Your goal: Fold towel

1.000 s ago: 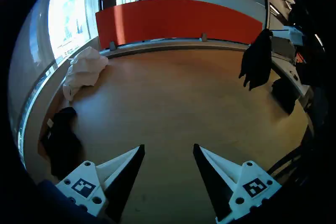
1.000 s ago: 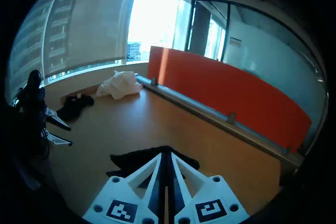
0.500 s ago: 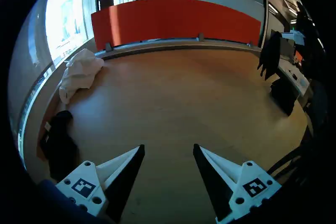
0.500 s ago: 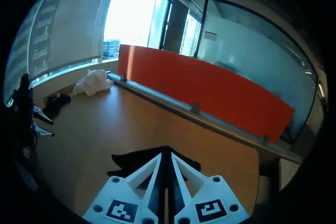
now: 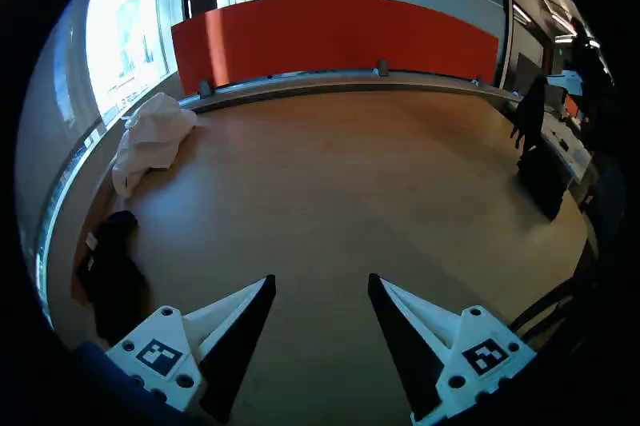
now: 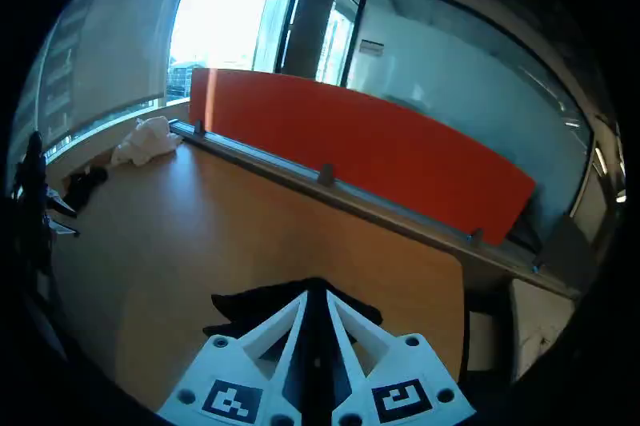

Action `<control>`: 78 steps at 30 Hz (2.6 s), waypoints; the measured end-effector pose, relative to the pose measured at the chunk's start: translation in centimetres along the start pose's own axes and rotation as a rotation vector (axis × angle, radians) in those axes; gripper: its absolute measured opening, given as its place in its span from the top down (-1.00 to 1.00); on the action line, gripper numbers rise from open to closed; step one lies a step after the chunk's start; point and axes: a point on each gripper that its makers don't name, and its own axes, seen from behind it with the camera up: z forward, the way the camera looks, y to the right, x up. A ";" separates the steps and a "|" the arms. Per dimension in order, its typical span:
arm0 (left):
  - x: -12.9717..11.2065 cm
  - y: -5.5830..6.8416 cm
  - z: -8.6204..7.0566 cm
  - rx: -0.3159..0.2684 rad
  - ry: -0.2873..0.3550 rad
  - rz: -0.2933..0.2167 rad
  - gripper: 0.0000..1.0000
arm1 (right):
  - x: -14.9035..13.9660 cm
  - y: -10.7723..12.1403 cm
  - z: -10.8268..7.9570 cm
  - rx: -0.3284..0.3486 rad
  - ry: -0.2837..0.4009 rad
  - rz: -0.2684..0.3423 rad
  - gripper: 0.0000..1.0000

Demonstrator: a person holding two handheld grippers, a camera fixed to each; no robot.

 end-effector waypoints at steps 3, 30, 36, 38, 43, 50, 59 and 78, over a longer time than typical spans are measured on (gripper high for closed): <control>0.1 0.3 0.0 -0.001 0.000 0.002 -0.71 | -0.9 1.0 0.1 -0.009 -0.013 0.007 0.95; 0.3 0.7 -0.5 -0.003 0.004 0.026 -0.71 | -4.0 2.8 -0.7 -0.048 -0.061 0.013 0.96; 0.3 0.9 -0.7 -0.007 0.006 0.029 -0.71 | -6.4 3.5 -2.6 -0.070 -0.090 0.032 0.96; 0.3 1.0 -0.7 -0.009 0.007 0.032 -0.70 | -7.7 3.7 -3.4 -0.080 -0.107 0.039 0.96; 0.2 1.4 -0.8 -0.016 0.004 0.041 -0.71 | -10.8 4.0 -5.3 -0.107 -0.146 0.066 0.96; -0.1 1.8 -0.9 -0.023 -0.001 0.053 -0.71 | -14.7 4.2 -7.5 -0.139 -0.189 0.119 0.96; -0.2 1.9 -1.0 -0.023 -0.001 0.060 -0.71 | -19.0 4.2 -9.0 -0.167 -0.247 0.171 0.96; -0.7 1.1 -1.3 -0.007 -0.011 0.062 -0.71 | -27.2 4.8 -9.1 -0.193 -0.373 0.273 0.96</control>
